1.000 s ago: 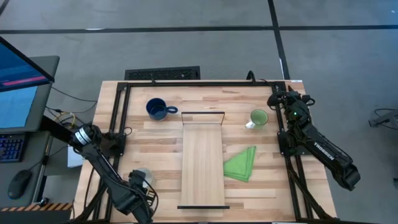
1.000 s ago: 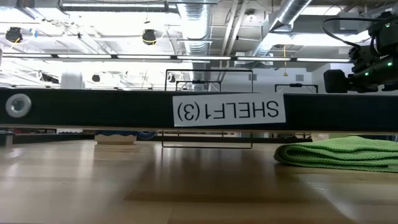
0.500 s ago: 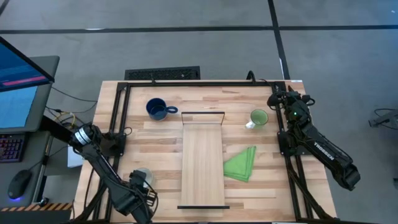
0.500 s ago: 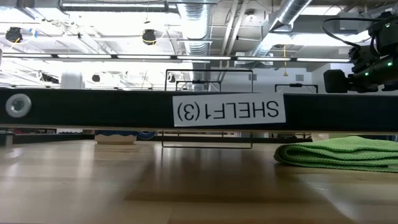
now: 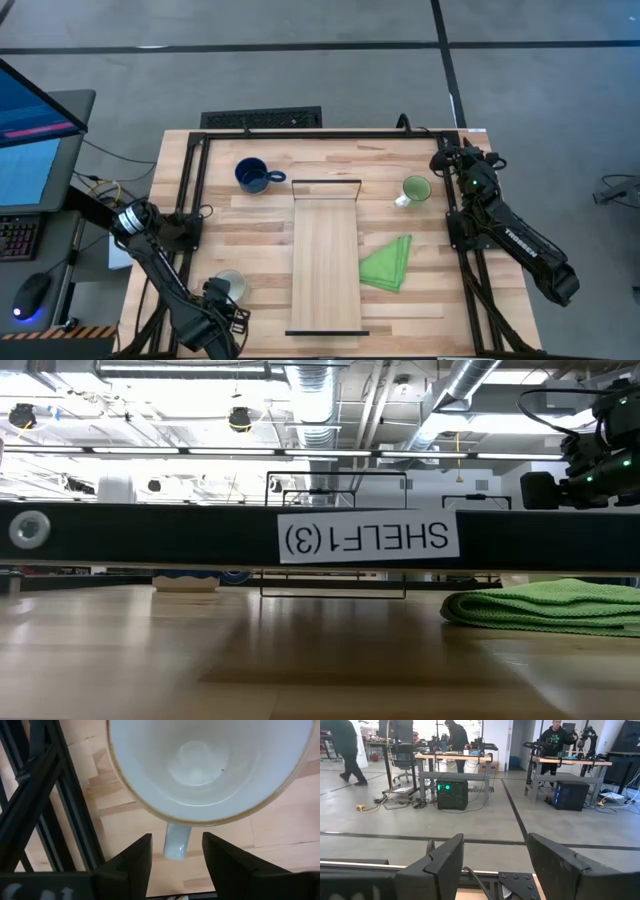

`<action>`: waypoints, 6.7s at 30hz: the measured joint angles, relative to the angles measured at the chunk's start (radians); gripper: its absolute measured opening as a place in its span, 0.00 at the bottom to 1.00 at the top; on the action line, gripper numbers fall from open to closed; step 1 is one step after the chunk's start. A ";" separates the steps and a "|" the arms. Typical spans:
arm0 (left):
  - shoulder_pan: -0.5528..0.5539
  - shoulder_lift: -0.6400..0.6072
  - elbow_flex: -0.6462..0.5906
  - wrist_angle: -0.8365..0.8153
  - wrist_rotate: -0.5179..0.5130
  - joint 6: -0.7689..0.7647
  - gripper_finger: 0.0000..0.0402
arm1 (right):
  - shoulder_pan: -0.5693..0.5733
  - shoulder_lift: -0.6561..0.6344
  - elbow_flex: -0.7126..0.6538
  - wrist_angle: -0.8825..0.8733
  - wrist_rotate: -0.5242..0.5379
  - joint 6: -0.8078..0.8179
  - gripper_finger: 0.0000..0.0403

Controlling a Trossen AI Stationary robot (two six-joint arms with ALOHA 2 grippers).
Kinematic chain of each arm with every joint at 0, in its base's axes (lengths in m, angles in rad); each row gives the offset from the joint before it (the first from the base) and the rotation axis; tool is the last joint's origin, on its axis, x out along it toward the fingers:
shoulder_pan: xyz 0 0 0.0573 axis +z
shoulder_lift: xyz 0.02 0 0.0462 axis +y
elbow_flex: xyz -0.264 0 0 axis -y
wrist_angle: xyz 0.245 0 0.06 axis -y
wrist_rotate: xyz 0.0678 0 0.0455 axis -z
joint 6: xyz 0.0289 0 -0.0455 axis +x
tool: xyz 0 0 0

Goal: Stack small to large cups/mugs on shelf
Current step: Put the yellow mug on the shelf

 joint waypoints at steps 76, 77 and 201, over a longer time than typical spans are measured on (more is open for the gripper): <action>-0.017 0.066 -0.002 -0.032 -0.103 0.072 0.12 | 0.000 0.000 0.000 -0.001 -0.005 0.000 0.61; -0.015 0.066 -0.002 -0.033 -0.103 0.075 0.11 | 0.000 0.000 0.000 -0.002 -0.005 0.000 0.61; 0.943 0.057 0.156 0.285 -0.198 2.156 0.24 | 0.000 0.000 0.000 -0.008 -0.048 -0.001 0.61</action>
